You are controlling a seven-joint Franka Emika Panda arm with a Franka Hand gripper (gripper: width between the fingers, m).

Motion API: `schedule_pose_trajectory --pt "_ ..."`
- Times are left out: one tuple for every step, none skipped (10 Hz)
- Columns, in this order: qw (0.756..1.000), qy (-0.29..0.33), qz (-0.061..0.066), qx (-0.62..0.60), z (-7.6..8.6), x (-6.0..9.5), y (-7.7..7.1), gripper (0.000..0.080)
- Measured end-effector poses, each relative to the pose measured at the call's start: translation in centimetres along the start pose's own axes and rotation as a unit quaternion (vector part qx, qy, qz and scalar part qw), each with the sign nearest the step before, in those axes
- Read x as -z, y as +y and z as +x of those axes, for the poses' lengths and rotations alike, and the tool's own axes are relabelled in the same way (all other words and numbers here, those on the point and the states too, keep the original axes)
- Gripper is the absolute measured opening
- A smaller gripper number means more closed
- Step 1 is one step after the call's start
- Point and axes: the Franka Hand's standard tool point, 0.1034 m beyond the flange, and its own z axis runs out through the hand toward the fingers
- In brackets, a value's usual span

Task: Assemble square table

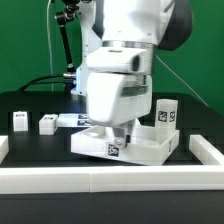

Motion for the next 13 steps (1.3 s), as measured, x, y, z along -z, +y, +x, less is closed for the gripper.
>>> schedule_pose_trajectory --pt "1.0 -0.001 -0.002 0.03 -0.2 0.0 0.1 0.0057" --pt "0.998 -0.005 -0.003 0.066 -0.5 -0.1 0.1 0.0057" --pt "0.996 -0.009 -0.003 0.094 -0.6 -0.1 0.2 0.0057" --pt "0.995 -0.011 0.002 0.099 -0.2 -0.1 0.0 0.0057" --pt "0.995 -0.007 0.007 0.103 1.4 0.1 0.2 0.0057" --pt "0.995 -0.002 0.003 0.101 2.9 0.1 1.0 0.0058" --pt "0.996 0.002 0.001 0.09 4.7 -0.1 1.8 0.0058" --pt "0.996 0.006 -0.002 0.09 5.7 -0.3 2.4 0.0058" --pt "0.996 0.002 0.006 0.092 6.0 -0.7 2.6 0.0058" --pt "0.996 -0.001 0.014 0.092 6.1 -0.6 2.5 0.0058" --pt "0.997 -0.002 0.013 0.082 6.4 -0.7 2.3 0.0058" --pt "0.996 -0.004 0.013 0.084 6.2 -0.7 2.3 0.0058" --pt "0.996 -0.004 0.013 0.083 6.1 -0.7 2.3 0.0058"
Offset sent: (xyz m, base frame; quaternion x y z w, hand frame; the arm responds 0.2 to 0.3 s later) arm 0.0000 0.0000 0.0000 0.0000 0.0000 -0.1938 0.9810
